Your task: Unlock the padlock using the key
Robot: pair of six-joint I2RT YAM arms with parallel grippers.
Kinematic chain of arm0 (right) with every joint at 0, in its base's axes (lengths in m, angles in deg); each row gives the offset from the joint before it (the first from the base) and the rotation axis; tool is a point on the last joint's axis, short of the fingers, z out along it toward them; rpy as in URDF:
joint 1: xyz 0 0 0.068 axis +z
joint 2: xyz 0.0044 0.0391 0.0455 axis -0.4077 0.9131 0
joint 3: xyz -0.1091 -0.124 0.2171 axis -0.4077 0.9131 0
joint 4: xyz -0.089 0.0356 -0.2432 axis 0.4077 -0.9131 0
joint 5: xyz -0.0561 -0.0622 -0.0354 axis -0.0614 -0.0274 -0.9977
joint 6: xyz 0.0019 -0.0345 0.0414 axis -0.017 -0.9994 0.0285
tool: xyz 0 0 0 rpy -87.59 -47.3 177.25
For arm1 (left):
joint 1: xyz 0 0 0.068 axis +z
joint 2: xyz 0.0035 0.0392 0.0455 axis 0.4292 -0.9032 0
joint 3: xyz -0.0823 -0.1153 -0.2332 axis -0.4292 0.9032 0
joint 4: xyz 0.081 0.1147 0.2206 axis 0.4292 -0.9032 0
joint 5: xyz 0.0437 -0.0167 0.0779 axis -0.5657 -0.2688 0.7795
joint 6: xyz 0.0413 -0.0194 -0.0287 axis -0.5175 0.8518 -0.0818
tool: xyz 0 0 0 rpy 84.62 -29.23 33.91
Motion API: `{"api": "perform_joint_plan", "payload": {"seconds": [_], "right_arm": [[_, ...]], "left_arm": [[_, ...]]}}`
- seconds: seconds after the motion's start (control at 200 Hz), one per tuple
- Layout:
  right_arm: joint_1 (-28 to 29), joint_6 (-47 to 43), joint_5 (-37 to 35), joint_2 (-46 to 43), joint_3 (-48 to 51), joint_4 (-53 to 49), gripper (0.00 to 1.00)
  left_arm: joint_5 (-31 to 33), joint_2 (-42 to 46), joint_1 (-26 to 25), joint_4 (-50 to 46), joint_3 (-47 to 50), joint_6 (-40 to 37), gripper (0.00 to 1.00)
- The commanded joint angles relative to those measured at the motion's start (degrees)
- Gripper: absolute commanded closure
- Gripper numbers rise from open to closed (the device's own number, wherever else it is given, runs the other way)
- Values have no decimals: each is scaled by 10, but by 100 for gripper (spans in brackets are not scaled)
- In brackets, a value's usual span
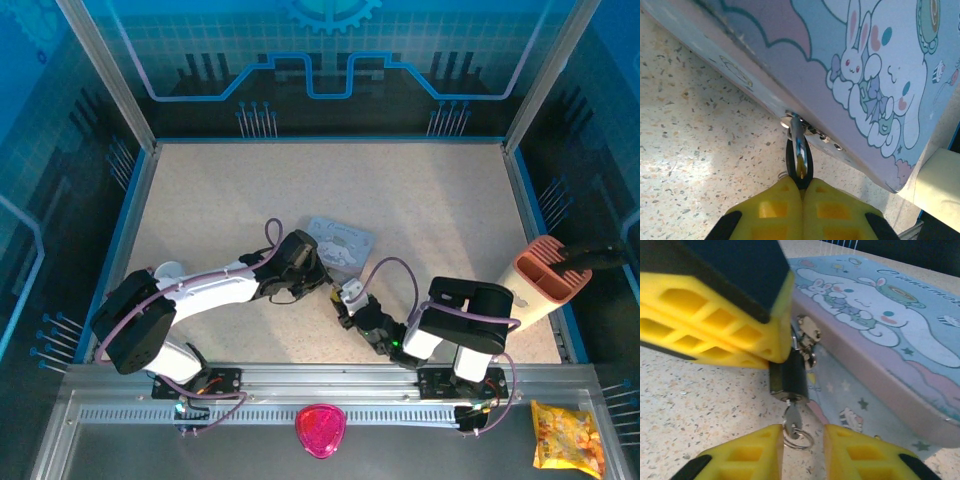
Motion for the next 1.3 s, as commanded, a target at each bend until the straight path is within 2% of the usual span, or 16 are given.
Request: {"api": "perform_joint_plan", "payload": {"seconds": [0.0, 0.11, 0.255, 0.645, 0.876, 1.061, 1.296], "right_arm": [[-12, -4, -1, 7, -12, -2, 77], [-22, 3, 14, 8, -15, -11, 83], [-29, 4, 22, 15, -19, -9, 86], [-36, 4, 35, 4, -40, -48, 83], [-42, 22, 41, 3, -35, -58, 93], [-52, 73, 90, 6, -22, -28, 100], [-76, 164, 147, 45, 2, 52, 100]], "left_arm": [[4, 21, 0, 9, 2, -10, 95], [5, 22, -3, 9, 3, -10, 95], [5, 20, -4, 12, 1, -13, 95], [5, 11, -10, 17, 0, -10, 95], [6, 13, -12, 16, 0, -11, 95], [7, 11, -12, 20, 4, -11, 95], [19, 22, -12, 31, 22, -30, 88]]}}
